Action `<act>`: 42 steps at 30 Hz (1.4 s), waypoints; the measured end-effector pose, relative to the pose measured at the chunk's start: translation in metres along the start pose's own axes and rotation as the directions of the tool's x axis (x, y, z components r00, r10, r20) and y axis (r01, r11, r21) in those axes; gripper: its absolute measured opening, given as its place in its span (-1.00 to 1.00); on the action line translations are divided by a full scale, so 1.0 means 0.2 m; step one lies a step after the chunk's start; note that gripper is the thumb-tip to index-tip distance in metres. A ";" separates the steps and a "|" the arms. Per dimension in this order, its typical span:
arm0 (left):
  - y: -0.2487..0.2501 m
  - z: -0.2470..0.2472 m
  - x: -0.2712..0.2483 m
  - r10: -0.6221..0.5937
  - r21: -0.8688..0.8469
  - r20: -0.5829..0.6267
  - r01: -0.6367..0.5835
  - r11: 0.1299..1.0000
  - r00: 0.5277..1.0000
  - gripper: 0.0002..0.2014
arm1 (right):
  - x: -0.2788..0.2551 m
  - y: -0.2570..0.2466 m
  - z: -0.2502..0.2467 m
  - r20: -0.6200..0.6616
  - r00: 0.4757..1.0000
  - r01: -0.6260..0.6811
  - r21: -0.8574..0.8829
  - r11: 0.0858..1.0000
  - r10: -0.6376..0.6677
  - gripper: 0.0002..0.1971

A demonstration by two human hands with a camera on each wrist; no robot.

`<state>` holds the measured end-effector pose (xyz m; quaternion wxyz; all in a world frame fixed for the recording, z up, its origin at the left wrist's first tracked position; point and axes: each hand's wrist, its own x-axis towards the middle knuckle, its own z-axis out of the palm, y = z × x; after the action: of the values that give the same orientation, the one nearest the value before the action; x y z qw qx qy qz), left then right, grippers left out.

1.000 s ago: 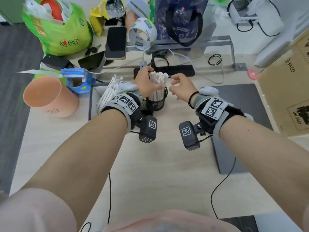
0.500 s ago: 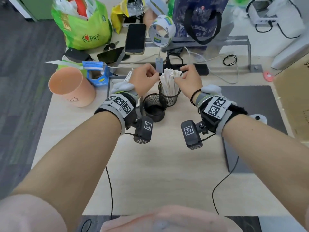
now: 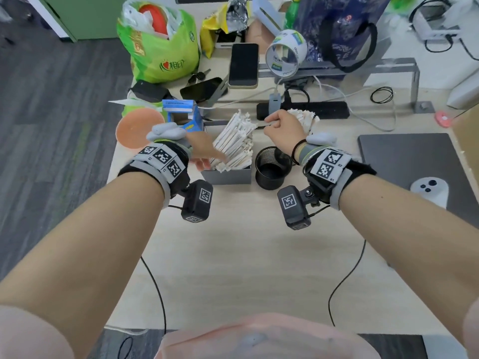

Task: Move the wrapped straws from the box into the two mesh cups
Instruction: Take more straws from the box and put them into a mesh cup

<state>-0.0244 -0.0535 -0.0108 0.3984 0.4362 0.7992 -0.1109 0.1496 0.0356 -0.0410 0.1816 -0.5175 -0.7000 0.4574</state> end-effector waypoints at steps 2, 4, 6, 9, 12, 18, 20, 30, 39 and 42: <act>-0.03 0.02 0.00 0.085 0.065 0.149 -0.095 0.993 0.985 -0.56 | -0.01 -0.01 0.04 0.007 1.000 -0.014 0.011 1.000 0.014 -0.74; -0.03 0.08 0.01 0.156 0.078 0.143 -0.169 0.983 0.977 -0.46 | -0.01 0.00 0.06 0.017 1.000 -0.023 0.023 0.999 0.023 -0.74; -0.03 0.13 0.04 0.242 0.071 0.047 -0.245 0.967 0.969 -0.45 | -0.01 0.00 0.08 0.017 0.999 -0.033 0.015 0.999 0.033 -0.74; -0.02 0.17 0.09 0.367 0.026 -0.060 -0.366 0.930 0.928 -0.74 | -0.01 0.01 0.10 0.018 0.999 -0.048 0.012 0.999 0.047 -0.72; -0.01 0.16 0.09 0.406 0.083 -0.123 -0.398 0.914 0.906 -0.84 | 0.01 0.02 0.10 0.069 0.996 -0.061 -0.011 0.998 0.062 -0.68; 0.02 0.02 0.12 0.336 -0.112 -0.367 -0.399 0.910 0.868 -0.79 | 0.04 0.02 0.12 0.141 0.985 -0.087 -0.056 0.995 0.094 -0.74; 0.03 -0.01 0.14 0.284 -0.253 -0.413 -0.408 0.877 0.865 -0.78 | 0.05 0.02 0.12 0.149 0.984 -0.095 -0.057 0.994 0.102 -0.80; 0.02 0.14 0.26 0.083 -0.079 -0.433 -0.129 0.989 0.898 -0.16 | 0.09 0.02 0.16 0.232 0.967 -0.084 -0.116 0.990 0.109 -0.41; 0.09 0.21 0.33 -0.148 -0.330 -0.475 -0.020 0.944 0.868 0.12 | 0.10 0.02 0.18 0.130 0.988 -0.077 -0.047 0.996 0.082 -0.47; 0.11 0.23 0.32 -0.136 -0.262 -0.549 -0.016 0.965 0.824 0.10 | 0.09 0.02 0.18 0.139 0.988 -0.065 -0.061 0.996 0.073 -0.47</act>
<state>-0.0018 -0.0252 -0.0832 0.1941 0.3690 0.9018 0.1135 0.1187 0.0363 -0.0675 0.1012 -0.5129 -0.7052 0.4789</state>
